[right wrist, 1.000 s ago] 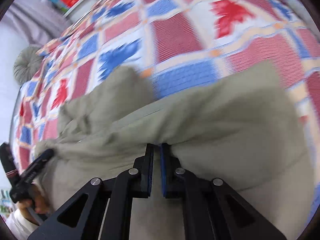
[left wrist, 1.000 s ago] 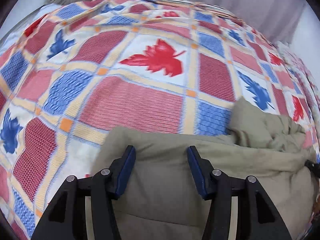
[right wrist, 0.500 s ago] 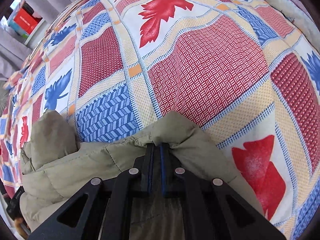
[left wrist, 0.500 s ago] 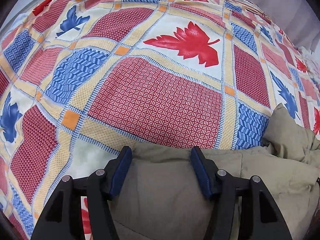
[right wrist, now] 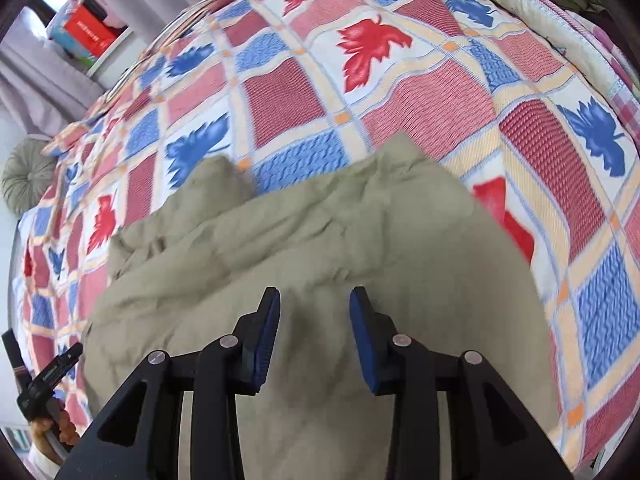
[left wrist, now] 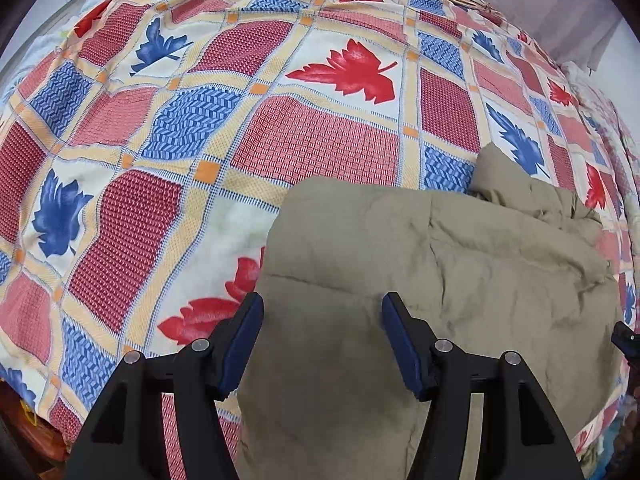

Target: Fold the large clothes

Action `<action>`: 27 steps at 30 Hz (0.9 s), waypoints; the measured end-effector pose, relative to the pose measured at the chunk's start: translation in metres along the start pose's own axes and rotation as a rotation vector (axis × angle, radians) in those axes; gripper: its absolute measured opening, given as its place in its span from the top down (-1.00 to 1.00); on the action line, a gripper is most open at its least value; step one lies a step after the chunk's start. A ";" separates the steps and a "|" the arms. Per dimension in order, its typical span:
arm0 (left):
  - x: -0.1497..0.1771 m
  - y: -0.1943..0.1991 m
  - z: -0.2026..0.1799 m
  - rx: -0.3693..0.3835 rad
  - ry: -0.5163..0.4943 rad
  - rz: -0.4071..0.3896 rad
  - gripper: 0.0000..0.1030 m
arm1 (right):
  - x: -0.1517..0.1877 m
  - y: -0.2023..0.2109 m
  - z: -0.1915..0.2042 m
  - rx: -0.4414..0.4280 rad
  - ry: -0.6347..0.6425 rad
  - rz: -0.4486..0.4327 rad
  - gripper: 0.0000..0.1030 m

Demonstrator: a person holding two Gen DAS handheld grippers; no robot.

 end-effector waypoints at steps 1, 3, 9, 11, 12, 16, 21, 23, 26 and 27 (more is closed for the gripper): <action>0.005 0.001 0.000 0.007 0.002 0.009 -0.23 | 0.009 0.002 0.006 -0.011 0.005 0.012 0.22; 0.015 0.003 0.001 0.022 0.010 0.032 -0.80 | 0.025 0.004 0.017 -0.024 0.012 0.036 0.19; 0.028 0.011 0.005 0.000 -0.011 0.027 -0.87 | 0.062 0.003 0.037 -0.042 0.012 0.088 0.11; 0.031 0.011 0.007 0.010 -0.006 0.039 -0.87 | 0.068 0.003 0.042 -0.045 0.007 0.093 0.11; 0.033 0.011 0.007 0.012 -0.006 0.043 -0.94 | 0.070 0.003 0.043 -0.047 0.004 0.096 0.11; 0.037 0.014 0.008 0.018 -0.013 0.050 -1.00 | 0.076 0.004 0.050 -0.047 0.002 0.106 0.11; 0.043 0.011 0.013 0.018 -0.029 0.072 -1.00 | 0.083 0.004 0.059 -0.051 0.010 0.121 -0.01; 0.045 0.010 0.017 0.004 -0.034 0.080 -1.00 | 0.085 0.004 0.063 -0.053 0.013 0.119 -0.05; 0.044 0.010 0.030 -0.022 -0.014 0.064 -1.00 | 0.090 0.002 0.071 -0.061 0.019 0.129 -0.05; 0.044 0.010 0.034 -0.023 -0.008 0.061 -1.00 | 0.092 0.002 0.073 -0.065 0.019 0.133 -0.08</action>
Point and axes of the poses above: each gripper's, at about its wrist camera, not at the fingertips, and y roughly against the way its jaws point, z to its left, x to its underside, the point moved 6 cm from there along -y, roughly the way its jaws point, and after that the axes turned 1 degree about y, right-handed, at the moved point
